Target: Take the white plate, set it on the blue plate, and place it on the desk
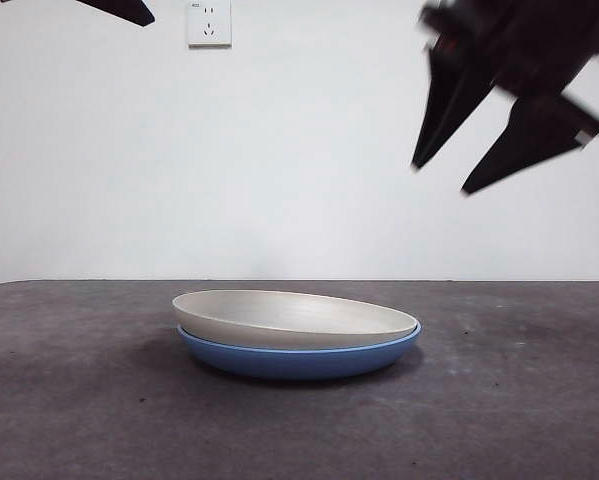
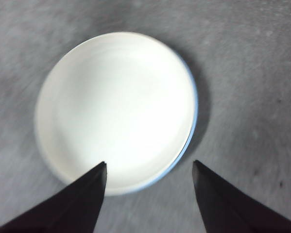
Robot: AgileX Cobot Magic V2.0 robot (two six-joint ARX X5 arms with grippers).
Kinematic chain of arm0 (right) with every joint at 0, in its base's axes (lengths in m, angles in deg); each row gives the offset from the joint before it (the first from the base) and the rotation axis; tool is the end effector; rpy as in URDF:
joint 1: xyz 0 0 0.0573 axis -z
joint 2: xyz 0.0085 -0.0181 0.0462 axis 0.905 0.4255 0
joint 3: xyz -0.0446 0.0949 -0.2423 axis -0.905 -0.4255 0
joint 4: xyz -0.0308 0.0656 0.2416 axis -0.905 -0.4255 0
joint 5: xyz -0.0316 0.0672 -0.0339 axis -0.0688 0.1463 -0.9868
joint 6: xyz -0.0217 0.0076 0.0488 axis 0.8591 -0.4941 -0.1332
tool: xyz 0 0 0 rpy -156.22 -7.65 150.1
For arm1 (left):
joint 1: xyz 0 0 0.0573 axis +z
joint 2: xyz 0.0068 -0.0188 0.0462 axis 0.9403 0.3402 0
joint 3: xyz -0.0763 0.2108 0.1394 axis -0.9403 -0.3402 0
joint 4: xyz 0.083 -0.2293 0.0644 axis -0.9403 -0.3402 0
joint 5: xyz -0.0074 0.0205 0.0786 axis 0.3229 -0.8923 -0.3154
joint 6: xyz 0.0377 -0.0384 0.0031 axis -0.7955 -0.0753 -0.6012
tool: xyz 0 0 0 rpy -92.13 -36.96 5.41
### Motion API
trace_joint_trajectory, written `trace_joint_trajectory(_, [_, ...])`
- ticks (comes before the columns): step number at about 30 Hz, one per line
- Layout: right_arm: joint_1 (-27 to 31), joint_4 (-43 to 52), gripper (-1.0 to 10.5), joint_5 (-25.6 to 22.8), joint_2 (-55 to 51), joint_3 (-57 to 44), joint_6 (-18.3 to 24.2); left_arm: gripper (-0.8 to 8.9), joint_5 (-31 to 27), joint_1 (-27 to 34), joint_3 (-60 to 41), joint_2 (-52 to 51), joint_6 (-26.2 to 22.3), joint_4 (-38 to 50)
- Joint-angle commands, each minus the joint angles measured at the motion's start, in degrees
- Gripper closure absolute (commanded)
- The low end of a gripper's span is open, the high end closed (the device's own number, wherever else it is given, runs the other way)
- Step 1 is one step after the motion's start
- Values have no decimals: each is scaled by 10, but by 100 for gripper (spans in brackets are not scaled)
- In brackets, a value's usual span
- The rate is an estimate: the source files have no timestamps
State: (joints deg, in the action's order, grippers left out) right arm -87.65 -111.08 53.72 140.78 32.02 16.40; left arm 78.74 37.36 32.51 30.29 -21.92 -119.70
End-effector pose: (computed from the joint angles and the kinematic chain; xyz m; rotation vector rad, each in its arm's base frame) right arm 0.2380 0.1105 0.2764 0.1701 0.9475 0.5864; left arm 0.1632 -0.1212 0.3438 -0.0172 0.8667 -0.9761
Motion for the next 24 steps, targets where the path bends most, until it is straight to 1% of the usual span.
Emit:
trace_joint_trajectory(1, [-3,-39,664,11,-32,12,38,619,3,-3,5,2,-11,5])
trace_joint_trajectory(8, [-7,-138,664,51,-131,12,53,619,3,-3,5,2,-11,7])
trace_joint_trajectory(15, [-30,-221,664,61,-198,12,71,619,3,-3,5,2,-11,7])
trace_joint_trajectory(18, [-39,-234,664,75,-211,12,75,619,3,-3,5,2,-11,7])
trace_joint_trajectory(24, [-45,-233,664,79,-214,12,76,619,3,-3,5,2,-11,6])
